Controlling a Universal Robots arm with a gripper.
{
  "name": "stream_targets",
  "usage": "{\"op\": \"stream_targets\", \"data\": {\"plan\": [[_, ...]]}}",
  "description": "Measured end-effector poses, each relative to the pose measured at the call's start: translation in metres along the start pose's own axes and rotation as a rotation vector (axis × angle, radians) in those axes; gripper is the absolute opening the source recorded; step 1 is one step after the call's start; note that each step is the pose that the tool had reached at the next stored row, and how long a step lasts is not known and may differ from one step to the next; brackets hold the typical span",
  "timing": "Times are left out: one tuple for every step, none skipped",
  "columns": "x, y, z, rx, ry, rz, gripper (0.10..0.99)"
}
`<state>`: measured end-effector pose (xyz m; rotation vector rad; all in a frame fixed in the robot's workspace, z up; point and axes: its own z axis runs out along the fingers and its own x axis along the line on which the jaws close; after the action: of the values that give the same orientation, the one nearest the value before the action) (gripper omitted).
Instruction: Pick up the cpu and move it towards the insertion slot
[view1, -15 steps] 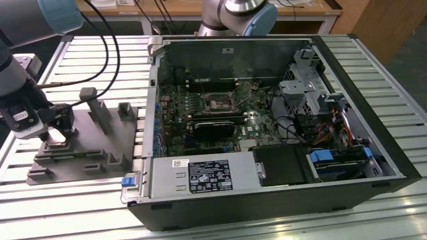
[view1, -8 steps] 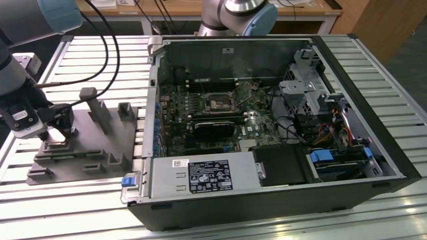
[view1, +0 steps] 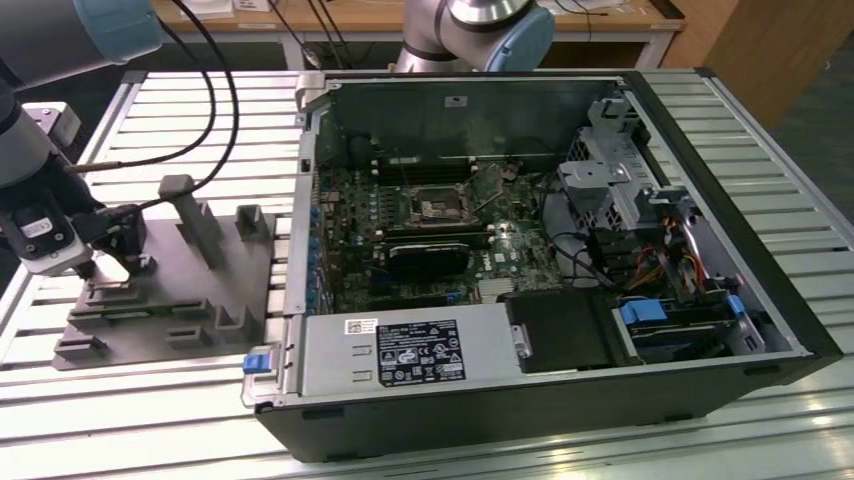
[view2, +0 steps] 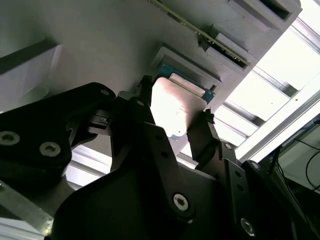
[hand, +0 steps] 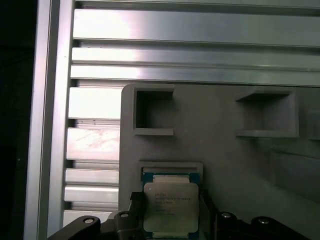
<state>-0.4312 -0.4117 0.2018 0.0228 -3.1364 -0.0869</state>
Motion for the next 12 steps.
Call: {"op": "stream_targets", "data": {"plan": [[0.0,0.0001,-0.0005,-0.001,-0.0001,0.0,0.533],[0.0,0.0001,-0.001,-0.001,-0.0002,0.0,0.533],[0.0,0.0001,-0.0014,-0.002,-0.0002,0.0,0.533],[0.0,0.0001,-0.0019,-0.003,-0.0002,0.0,0.533],[0.0,0.0002,-0.0025,-0.003,-0.0001,0.0,0.533],[0.0,0.0002,-0.0031,-0.003,-0.0001,0.0,0.533],[0.0,0.0002,-0.0036,-0.004,-0.0002,0.0,0.533],[0.0,0.0003,-0.0042,-0.004,-0.0001,0.0,0.533],[0.0,0.0003,-0.0048,-0.005,-0.0002,0.0,0.533],[0.0,0.0003,-0.0056,-0.005,-0.0001,0.0,0.533],[0.0,0.0004,-0.0063,-0.005,-0.0002,0.0,0.533],[0.0,0.0004,-0.007,-0.006,-0.0001,0.0,0.533]]}}
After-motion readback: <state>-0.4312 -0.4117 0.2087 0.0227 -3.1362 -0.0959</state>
